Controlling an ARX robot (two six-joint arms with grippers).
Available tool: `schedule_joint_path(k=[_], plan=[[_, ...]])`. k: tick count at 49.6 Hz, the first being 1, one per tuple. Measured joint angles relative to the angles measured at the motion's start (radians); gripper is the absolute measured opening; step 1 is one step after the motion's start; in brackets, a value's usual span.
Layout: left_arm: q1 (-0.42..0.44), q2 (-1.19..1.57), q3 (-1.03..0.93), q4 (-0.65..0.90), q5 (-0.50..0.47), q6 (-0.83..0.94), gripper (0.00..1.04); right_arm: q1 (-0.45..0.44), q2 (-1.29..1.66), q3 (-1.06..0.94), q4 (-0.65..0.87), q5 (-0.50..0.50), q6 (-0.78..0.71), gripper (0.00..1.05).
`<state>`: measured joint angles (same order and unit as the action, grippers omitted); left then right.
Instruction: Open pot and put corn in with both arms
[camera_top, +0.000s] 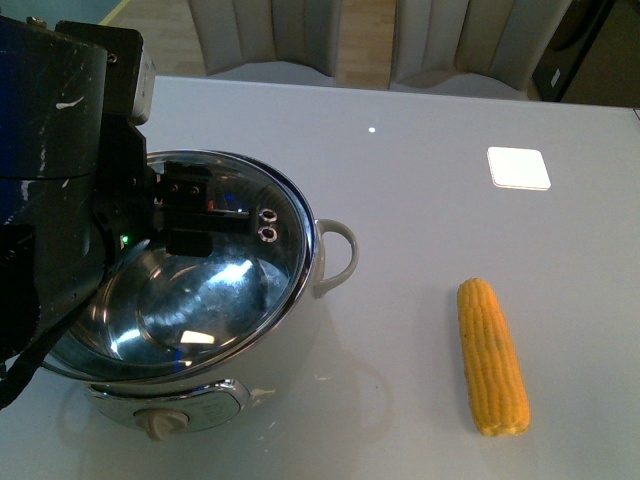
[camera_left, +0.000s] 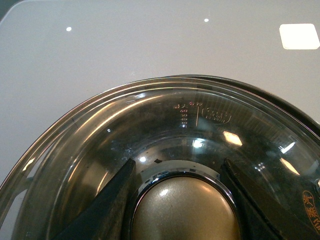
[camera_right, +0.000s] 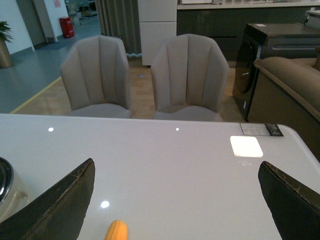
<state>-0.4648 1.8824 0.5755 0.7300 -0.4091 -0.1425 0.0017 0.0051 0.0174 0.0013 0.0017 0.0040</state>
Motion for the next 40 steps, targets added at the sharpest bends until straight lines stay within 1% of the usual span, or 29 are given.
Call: schedule_joint_path(k=[15, 23, 29, 40], plan=[[-0.006, -0.135, 0.019, -0.121, -0.017, 0.053, 0.44, 0.0, 0.0, 0.0, 0.0, 0.0, 0.0, 0.96], [0.032, -0.233, 0.025, -0.174, 0.006, 0.073, 0.44, 0.0, 0.0, 0.0, 0.0, 0.0, 0.0, 0.96], [0.113, -0.331, 0.019, -0.19, 0.06, 0.106, 0.44, 0.0, 0.0, 0.0, 0.0, 0.0, 0.0, 0.96], [0.363, -0.489, -0.066, -0.192, 0.198, 0.213, 0.44, 0.0, 0.0, 0.0, 0.0, 0.0, 0.0, 0.96]])
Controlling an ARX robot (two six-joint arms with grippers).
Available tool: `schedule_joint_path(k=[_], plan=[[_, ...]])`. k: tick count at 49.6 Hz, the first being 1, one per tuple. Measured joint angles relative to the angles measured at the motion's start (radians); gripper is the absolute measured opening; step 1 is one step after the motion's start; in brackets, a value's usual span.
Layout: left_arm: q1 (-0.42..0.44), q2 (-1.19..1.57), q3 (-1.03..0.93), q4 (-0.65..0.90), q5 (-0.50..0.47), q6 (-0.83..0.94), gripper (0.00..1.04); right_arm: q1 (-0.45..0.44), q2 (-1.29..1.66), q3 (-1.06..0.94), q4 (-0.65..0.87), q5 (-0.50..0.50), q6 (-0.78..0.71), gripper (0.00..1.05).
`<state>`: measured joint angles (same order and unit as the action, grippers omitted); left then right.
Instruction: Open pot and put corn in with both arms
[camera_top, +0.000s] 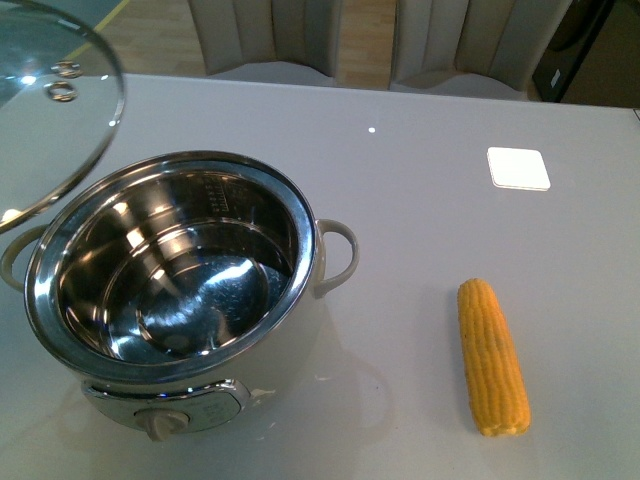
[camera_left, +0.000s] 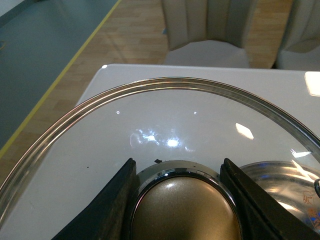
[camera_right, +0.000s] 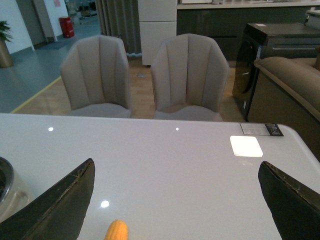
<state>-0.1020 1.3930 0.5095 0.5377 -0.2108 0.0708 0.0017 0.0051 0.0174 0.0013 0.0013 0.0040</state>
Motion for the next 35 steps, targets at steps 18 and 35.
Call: schedule_joint_path(k=[18, 35], plan=[[0.499, 0.021, -0.088, 0.122, 0.248, 0.127, 0.44, 0.0, 0.0, 0.0, 0.0, 0.0, 0.0, 0.96], [0.647, 0.32, -0.074, 0.336, 0.325, 0.123, 0.44, 0.0, 0.0, 0.0, 0.0, 0.0, 0.0, 0.96]])
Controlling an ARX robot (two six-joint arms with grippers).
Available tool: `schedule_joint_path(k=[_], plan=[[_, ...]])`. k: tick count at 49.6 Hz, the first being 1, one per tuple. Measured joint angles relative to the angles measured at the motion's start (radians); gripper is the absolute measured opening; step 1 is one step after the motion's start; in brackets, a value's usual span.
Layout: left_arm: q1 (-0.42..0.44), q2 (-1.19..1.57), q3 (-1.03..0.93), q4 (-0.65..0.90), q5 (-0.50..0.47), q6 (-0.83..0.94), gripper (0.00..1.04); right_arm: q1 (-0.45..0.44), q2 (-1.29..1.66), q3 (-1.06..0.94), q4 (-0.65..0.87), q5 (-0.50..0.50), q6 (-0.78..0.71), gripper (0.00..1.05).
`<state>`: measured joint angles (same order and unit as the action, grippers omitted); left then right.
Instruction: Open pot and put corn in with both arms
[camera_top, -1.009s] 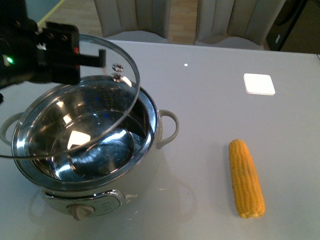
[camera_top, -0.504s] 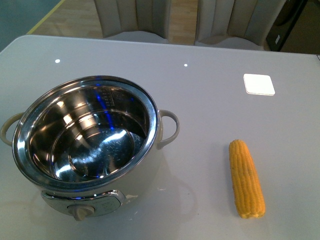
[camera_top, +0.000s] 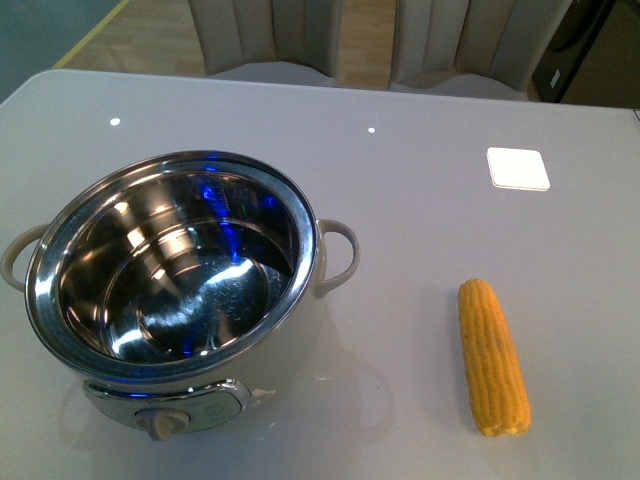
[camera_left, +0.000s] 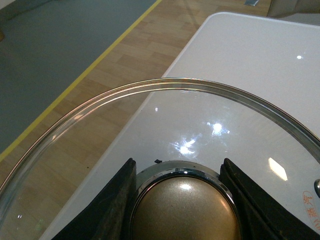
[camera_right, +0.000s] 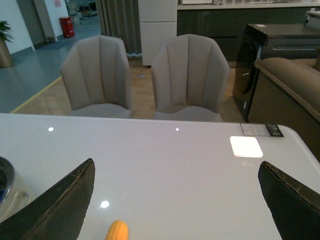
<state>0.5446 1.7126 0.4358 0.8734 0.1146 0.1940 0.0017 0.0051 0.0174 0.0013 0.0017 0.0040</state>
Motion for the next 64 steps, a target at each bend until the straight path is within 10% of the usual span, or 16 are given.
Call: schedule_joint_path(k=[64], plan=[[-0.151, 0.848, 0.541, 0.284, 0.023, -0.113, 0.44, 0.0, 0.0, 0.0, 0.0, 0.0, 0.0, 0.96]])
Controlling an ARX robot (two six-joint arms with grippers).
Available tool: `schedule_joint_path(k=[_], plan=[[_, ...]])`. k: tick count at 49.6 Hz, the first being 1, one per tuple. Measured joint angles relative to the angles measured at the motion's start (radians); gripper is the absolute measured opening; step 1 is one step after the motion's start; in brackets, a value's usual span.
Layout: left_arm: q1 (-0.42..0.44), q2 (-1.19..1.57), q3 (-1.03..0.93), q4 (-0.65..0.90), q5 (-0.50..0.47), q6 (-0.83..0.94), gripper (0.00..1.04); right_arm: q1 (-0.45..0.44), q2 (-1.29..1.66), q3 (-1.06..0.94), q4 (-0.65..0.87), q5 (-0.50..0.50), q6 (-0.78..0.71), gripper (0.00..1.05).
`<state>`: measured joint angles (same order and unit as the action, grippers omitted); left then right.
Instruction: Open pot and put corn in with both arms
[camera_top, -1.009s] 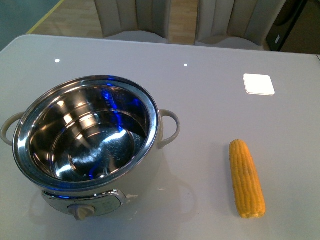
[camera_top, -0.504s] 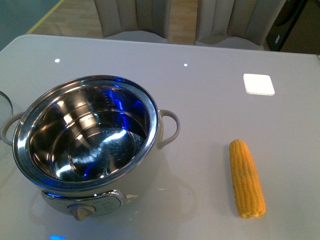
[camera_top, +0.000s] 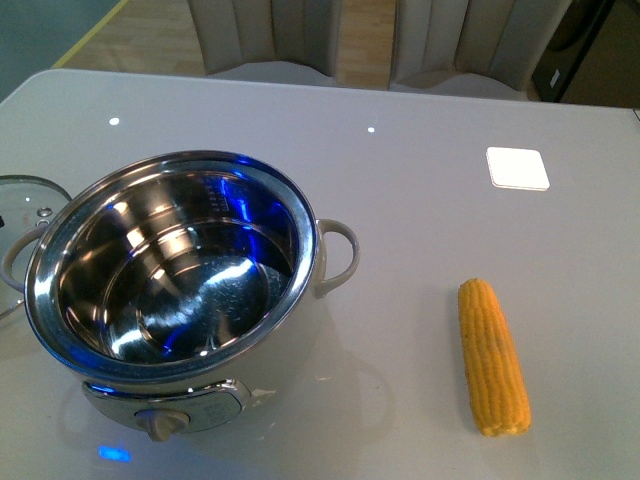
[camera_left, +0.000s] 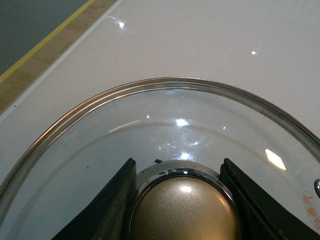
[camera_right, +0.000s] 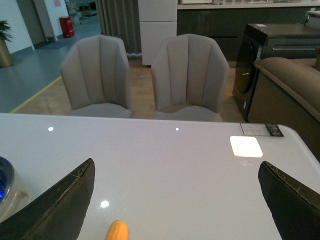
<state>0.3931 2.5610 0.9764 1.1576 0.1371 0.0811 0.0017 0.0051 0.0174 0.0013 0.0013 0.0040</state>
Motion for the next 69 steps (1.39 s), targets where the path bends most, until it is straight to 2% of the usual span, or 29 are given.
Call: schedule_joint_path(k=[23, 43, 52, 69], plan=[[-0.004, 0.044, -0.001, 0.002, -0.031, 0.017, 0.45, 0.0, 0.0, 0.0, 0.0, 0.0, 0.0, 0.96], [-0.005, -0.053, -0.041, -0.024, -0.071, 0.019, 0.99, 0.0, 0.0, 0.0, 0.0, 0.0, 0.0, 0.96], [0.008, -0.266, -0.122, -0.064, -0.083, 0.01, 0.98, 0.0, 0.0, 0.0, 0.0, 0.0, 0.0, 0.96], [0.027, -0.721, -0.348, -0.156, -0.045, -0.047, 0.98, 0.0, 0.0, 0.0, 0.0, 0.0, 0.0, 0.96]])
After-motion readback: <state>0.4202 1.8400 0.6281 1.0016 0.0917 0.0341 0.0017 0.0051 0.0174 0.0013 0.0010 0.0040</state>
